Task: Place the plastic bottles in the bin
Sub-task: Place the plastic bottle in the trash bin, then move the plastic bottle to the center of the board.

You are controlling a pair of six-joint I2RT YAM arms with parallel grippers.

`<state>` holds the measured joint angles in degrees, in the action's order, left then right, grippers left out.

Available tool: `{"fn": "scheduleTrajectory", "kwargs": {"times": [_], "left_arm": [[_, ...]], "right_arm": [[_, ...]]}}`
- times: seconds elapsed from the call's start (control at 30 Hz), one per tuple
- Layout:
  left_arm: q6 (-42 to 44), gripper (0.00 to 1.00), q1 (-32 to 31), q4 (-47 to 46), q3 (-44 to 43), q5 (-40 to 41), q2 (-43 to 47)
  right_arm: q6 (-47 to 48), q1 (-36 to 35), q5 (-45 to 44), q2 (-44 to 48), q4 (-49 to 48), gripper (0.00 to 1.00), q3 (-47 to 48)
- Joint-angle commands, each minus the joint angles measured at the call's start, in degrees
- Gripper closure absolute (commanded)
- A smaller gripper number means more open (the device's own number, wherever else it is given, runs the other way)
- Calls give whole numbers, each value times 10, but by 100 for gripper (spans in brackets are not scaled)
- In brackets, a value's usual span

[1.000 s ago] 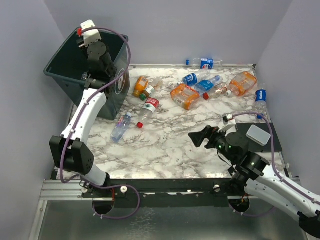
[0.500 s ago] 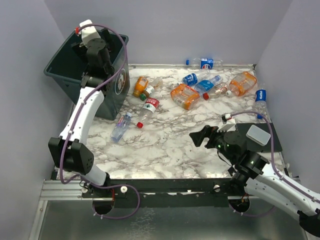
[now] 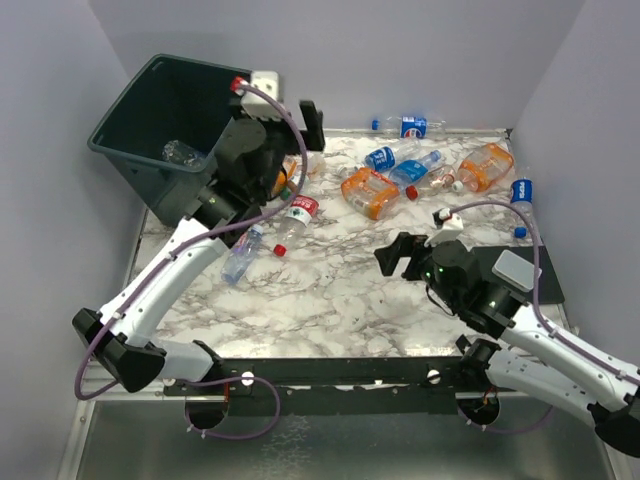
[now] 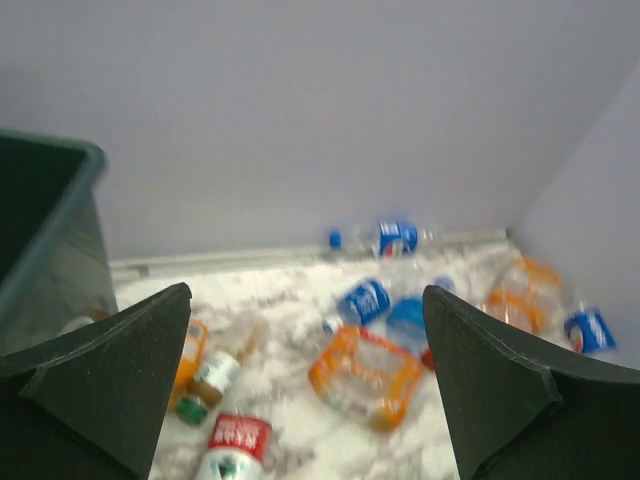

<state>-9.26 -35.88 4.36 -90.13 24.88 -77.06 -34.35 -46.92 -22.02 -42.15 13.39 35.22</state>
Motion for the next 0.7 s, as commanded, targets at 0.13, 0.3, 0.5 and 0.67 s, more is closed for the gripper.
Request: {"fn": "scheduleTrajectory", "kwargs": {"times": [0.13,0.3,0.5,0.67], "left_arm": [[28,1,-40,73,230,-53,74],[3,1,-40,67,323,-37,124],[-51,1,-40,52,398,-6,166],[-84,1,-40,1,460,16,207]], "right_arm": [[-35,0,-54,-93,10,0,18],[-52,80,0,-155,-25,1,19],[-58,198,136,-241,-104,2,30],[-47,197,270,-340,-179,3,92]]}}
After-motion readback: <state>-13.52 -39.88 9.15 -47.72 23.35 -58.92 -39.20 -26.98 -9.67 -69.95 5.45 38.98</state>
